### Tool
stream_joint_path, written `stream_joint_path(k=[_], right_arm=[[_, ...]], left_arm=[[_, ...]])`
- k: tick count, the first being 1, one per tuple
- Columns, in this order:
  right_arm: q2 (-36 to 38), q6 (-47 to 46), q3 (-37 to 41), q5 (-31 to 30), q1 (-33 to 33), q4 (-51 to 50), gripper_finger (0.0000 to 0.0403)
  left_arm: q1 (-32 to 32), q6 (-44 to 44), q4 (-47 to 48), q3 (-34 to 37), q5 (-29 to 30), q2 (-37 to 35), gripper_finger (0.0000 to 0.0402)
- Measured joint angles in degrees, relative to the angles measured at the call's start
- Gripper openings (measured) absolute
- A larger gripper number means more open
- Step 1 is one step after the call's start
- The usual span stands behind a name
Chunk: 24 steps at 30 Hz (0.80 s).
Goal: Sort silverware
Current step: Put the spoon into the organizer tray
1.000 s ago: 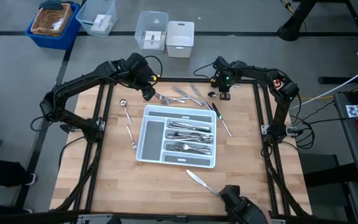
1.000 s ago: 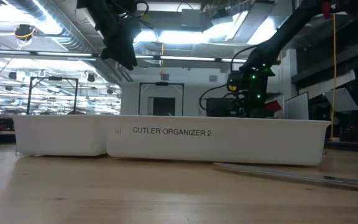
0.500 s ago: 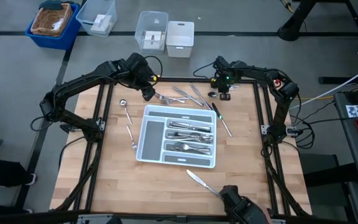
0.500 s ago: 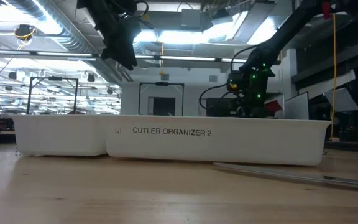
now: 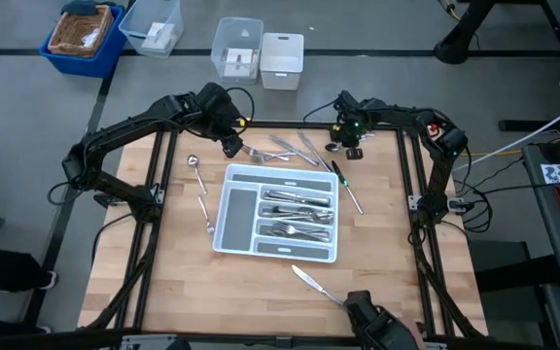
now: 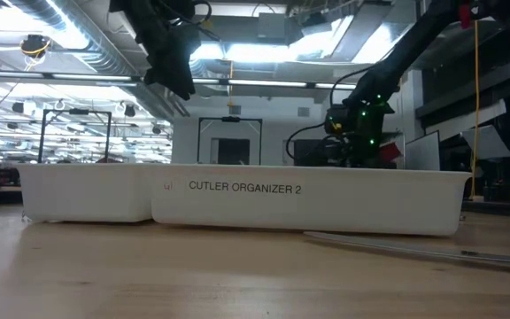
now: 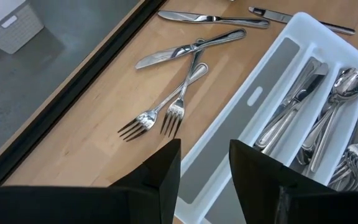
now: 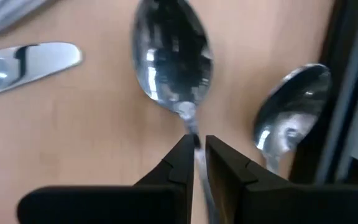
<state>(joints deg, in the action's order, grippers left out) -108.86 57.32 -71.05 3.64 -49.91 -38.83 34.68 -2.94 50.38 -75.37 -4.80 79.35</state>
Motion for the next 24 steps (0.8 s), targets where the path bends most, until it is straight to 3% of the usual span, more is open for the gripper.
stream_joint_path(k=[16, 24], right_arm=[[0.0, -0.2, 0.0, -3.1, 0.0, 0.2, 0.0048], [0.0, -1.9, 0.0, -4.6, 0.0, 0.2, 0.0119]], left_arm=[[0.0, 0.0, 0.0, 0.0, 0.0, 0.0, 0.0127], [0.0, 0.0, 0.0, 0.0, 0.0, 0.0, 0.0127]])
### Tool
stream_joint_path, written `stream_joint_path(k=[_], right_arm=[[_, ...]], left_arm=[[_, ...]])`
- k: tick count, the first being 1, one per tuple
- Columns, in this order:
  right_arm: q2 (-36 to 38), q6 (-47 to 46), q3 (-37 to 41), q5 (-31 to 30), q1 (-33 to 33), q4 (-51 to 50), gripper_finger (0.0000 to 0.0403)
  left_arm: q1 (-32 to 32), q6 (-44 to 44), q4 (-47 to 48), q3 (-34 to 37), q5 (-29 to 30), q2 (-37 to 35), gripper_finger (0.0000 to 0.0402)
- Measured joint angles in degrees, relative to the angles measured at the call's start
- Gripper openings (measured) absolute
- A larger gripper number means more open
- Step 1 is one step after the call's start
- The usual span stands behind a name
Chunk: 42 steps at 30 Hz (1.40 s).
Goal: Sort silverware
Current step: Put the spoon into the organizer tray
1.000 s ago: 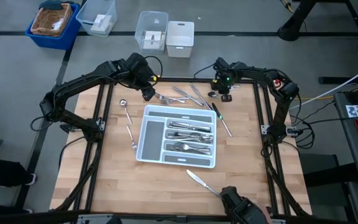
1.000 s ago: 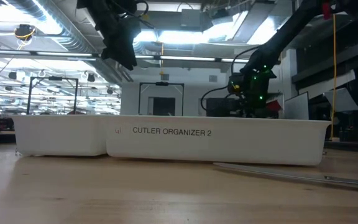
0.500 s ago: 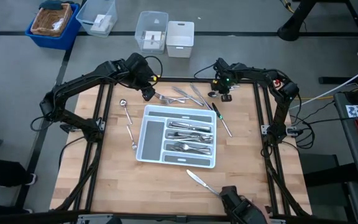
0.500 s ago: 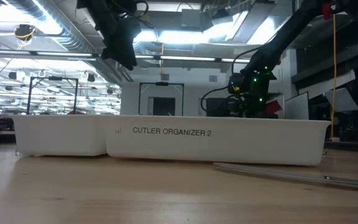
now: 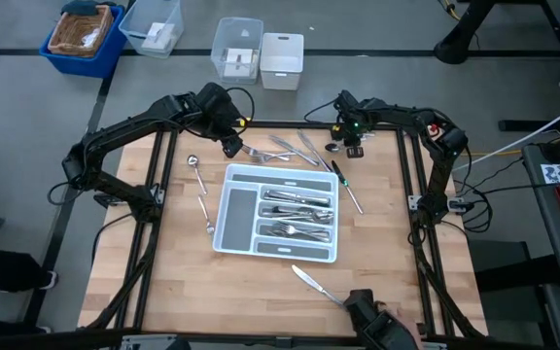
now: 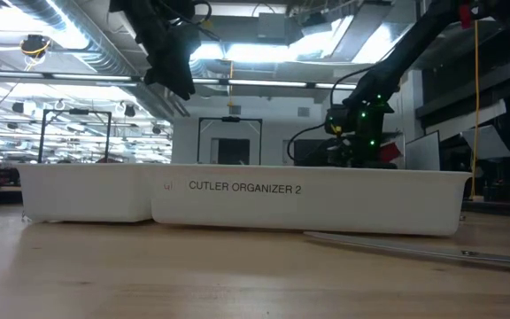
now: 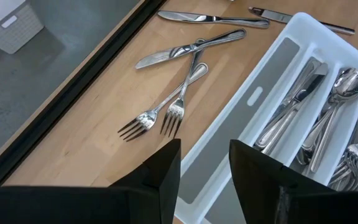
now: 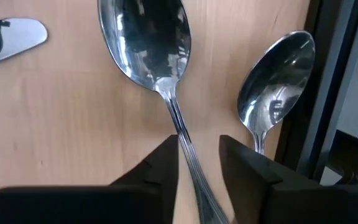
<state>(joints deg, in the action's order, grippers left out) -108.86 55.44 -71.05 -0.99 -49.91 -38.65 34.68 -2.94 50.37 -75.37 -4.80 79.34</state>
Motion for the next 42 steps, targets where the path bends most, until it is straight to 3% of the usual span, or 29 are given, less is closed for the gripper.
stream_joint_path(k=[4, 13, 22, 26, 29, 37, 42], right_arm=[[0.0, 0.1, 0.0, 2.1, 0.0, 0.0, 0.0144], [0.0, 0.6, 0.0, 3.6, 0.0, -0.1, 0.0144], [-4.2, 1.9, -0.3, 4.0, 0.0, -1.1, 0.0085], [-4.5, 1.9, -0.4, 3.9, 0.1, -2.6, 0.0041], [-4.8, -0.6, -1.7, 3.7, 0.1, -5.0, 0.0012], [-5.3, -14.9, -7.0, 7.4, 0.0, -11.5, 0.0008], [-5.0, -21.3, -13.6, 12.9, 0.0, -17.4, 0.0007]], left_arm=[[0.0, 0.0, 0.0, 0.0, 0.0, 0.0, 0.0127], [0.0, 0.0, 0.0, 0.0, 0.0, 0.0, 0.0127], [0.0, 0.0, 0.0, 0.0, 0.0, 0.0, 0.0127], [0.0, 0.0, 0.0, 0.0, 0.0, 0.0, 0.0127], [0.0, 0.0, 0.0, 0.0, 0.0, 0.0, 0.0127], [0.0, 0.0, 0.0, 0.0, 0.0, 0.0, 0.0127], [0.0, -0.1, 0.0, 0.0, 0.0, 0.0, 0.0127]])
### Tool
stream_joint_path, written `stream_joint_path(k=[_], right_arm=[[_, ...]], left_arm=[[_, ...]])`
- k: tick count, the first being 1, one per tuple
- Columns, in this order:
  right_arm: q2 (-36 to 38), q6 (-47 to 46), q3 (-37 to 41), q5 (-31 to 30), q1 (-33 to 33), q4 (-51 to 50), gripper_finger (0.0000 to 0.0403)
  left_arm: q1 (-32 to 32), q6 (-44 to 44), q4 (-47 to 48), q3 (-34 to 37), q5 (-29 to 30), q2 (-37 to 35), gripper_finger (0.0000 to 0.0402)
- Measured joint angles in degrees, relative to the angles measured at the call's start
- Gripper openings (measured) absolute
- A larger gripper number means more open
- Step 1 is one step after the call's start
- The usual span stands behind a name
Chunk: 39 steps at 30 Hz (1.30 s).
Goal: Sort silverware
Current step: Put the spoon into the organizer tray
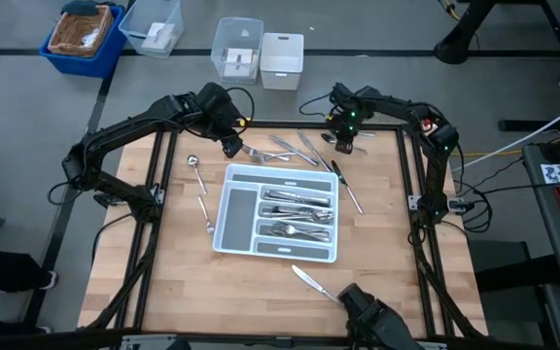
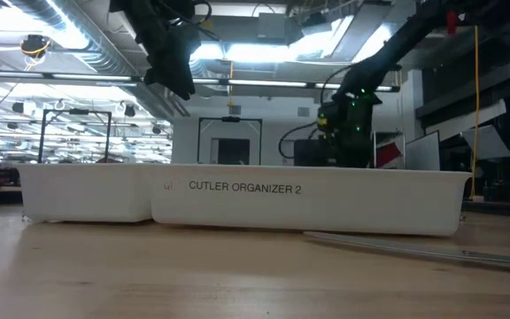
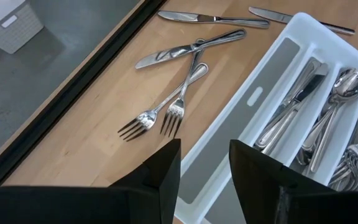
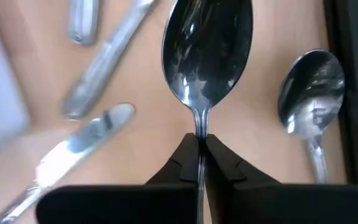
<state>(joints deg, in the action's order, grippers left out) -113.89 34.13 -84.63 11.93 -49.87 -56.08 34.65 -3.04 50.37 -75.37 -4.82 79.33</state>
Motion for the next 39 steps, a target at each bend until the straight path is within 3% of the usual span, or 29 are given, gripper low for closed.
stream_joint_path(k=[6, 11, 15, 19, 24, 29, 34, 39], right_arm=[[0.1, -11.2, -8.1, 7.1, 0.0, -7.0, 0.0006], [0.1, -23.9, -13.0, 21.1, 0.0, -7.0, 0.0004], [0.1, -31.8, -15.0, 32.5, 0.3, -0.5, 0.0005], [0.1, -39.6, -15.8, 37.6, 1.7, 11.8, 0.0004], [0.1, -49.8, -15.8, 37.9, 4.3, 31.3, 0.0005], [0.2, -58.8, -15.8, 30.0, 7.0, 46.8, 0.0004], [0.2, -61.2, -15.8, 18.9, 9.2, 50.4, 0.0005], [0.2, -60.9, -15.8, 14.7, 10.5, 50.4, 0.0004]], left_arm=[[-0.1, -4.5, -1.4, 0.0, -0.1, 0.0, 0.0127], [-1.3, -11.7, -7.8, 0.0, -0.1, 0.0, 0.0127], [-2.0, -16.5, -14.4, 0.0, -0.1, 0.2, 0.0127], [-2.0, -22.9, -22.5, 0.0, 0.2, 2.0, 0.0127], [-2.1, -29.8, -27.6, 0.0, 0.2, 5.6, 0.0127], [-2.1, -31.7, -28.9, 0.0, 0.3, 9.3, 0.0127], [-2.1, -31.7, -32.7, 0.0, 0.3, 11.3, 0.0127], [-2.1, -31.5, -33.3, 0.0, 1.8, 11.3, 0.0127]])
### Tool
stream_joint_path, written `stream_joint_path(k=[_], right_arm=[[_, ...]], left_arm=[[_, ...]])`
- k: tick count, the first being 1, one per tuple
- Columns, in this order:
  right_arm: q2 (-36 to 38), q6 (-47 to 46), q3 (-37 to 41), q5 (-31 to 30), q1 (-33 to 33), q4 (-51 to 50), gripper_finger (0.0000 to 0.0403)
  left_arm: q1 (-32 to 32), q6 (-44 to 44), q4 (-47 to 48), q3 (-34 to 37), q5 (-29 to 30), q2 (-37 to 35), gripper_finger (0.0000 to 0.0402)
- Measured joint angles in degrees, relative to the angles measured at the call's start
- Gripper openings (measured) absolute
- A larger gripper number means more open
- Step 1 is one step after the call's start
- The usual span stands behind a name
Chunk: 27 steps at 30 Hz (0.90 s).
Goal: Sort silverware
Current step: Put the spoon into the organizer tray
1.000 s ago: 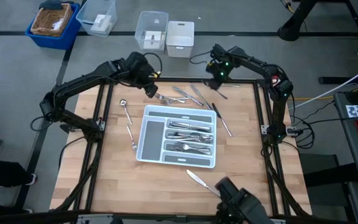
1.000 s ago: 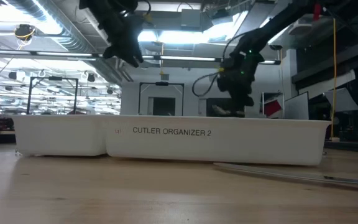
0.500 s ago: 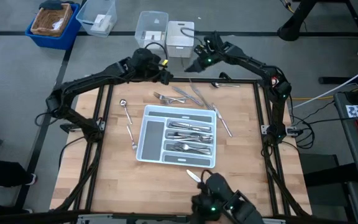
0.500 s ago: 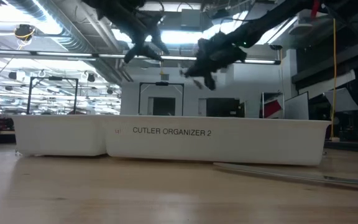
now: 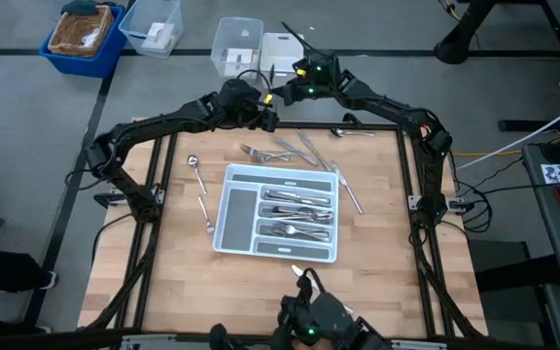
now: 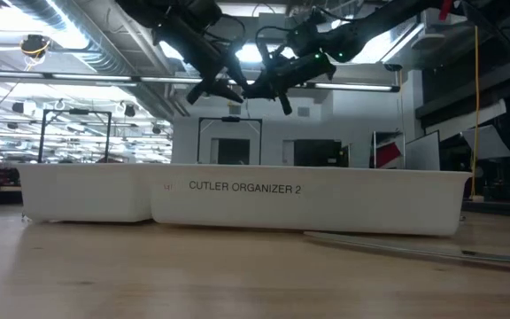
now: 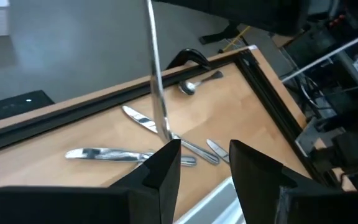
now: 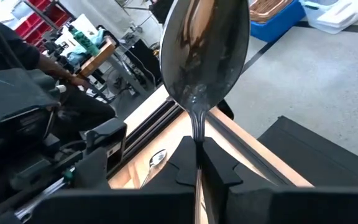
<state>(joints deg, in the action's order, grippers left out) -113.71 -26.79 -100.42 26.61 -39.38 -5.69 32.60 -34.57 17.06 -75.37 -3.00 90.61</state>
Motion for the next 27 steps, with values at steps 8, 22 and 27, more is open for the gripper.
stream_joint_path(k=[8, 22, 27], right_arm=[[0.0, 0.0, 0.0, -0.7, 1.2, 0.1, 0.0004], [0.1, -1.1, 0.0, -0.6, 2.4, 2.5, 0.0004], [0.1, -0.4, 0.0, -0.5, 2.3, 2.5, 0.0005]], left_arm=[[0.0, 0.0, 0.3, 0.0, 6.5, 0.0, 0.0127], [0.0, 3.6, 0.3, 0.0, 7.3, 0.0, 0.0125], [0.0, 4.7, 0.3, 0.0, 7.3, 0.0, 0.0083]])
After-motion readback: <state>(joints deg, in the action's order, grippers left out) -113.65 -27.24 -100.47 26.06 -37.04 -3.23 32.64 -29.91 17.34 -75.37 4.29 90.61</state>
